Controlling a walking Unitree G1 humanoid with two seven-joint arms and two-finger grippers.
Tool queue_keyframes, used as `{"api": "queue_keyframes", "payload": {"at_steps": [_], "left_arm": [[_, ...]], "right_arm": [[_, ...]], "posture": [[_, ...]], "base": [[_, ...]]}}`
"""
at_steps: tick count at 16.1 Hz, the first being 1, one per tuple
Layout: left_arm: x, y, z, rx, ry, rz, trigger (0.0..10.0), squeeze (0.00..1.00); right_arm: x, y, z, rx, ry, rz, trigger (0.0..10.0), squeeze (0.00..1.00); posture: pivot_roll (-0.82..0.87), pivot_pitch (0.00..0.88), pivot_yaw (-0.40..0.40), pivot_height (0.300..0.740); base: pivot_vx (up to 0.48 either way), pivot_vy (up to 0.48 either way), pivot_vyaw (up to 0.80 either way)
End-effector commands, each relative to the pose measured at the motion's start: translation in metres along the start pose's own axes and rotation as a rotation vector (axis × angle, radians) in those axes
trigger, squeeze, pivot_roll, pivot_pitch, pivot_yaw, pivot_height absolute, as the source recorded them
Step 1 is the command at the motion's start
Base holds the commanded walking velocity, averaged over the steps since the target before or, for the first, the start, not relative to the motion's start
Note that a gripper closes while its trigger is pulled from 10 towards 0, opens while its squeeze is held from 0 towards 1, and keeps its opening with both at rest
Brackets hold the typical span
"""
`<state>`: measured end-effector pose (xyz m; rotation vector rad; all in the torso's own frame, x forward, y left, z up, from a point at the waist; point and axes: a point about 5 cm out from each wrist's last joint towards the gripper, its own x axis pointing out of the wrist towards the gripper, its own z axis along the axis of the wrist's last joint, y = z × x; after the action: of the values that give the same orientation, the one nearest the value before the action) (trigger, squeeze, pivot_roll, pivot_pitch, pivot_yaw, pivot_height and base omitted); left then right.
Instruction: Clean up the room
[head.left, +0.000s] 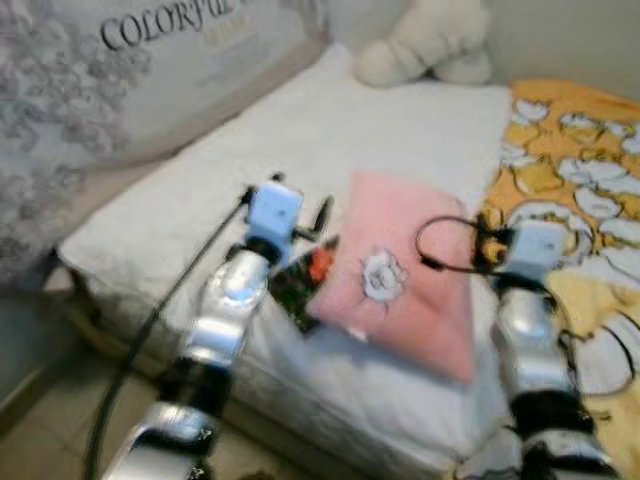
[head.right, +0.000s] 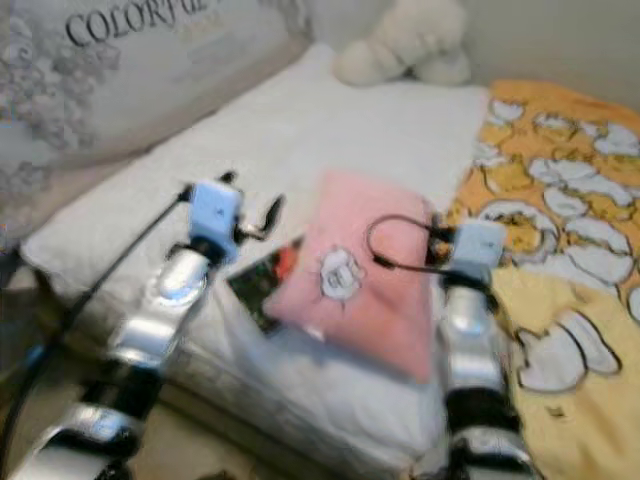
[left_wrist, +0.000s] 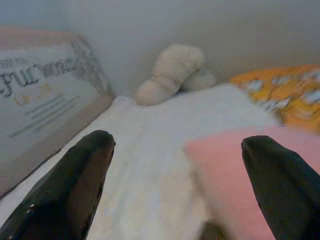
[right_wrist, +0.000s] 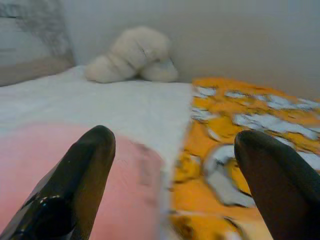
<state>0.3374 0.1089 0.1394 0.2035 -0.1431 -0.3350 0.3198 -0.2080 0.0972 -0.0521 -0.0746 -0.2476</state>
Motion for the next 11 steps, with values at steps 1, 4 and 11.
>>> {"api": "queue_keyframes", "payload": {"at_steps": [1, 4, 11], "left_arm": [[0.004, -0.009, 0.001, -0.023, 0.008, -0.024, 10.0, 0.0], [0.021, -0.004, -0.003, -0.121, 0.083, -0.045, 10.0, 0.0], [0.046, -0.027, -0.021, -0.499, 0.378, -0.19, 10.0, 0.0]], "right_arm": [[-0.003, -0.016, -0.007, -0.022, 0.036, -0.047, 10.0, 0.0], [-0.003, -0.024, -0.013, 0.143, 0.108, -0.135, 10.0, 0.0], [0.0, -0.042, -0.048, 0.501, 0.435, -0.152, 10.0, 0.0]], "posture": [[0.07, 0.0, -0.012, 0.74], [0.07, 0.0, -0.009, 0.74], [0.01, 0.0, -0.003, 0.74]], "base": [[0.0, 0.0, -0.57], [0.0, 0.0, 0.0], [0.0, 0.0, 0.0]]}}
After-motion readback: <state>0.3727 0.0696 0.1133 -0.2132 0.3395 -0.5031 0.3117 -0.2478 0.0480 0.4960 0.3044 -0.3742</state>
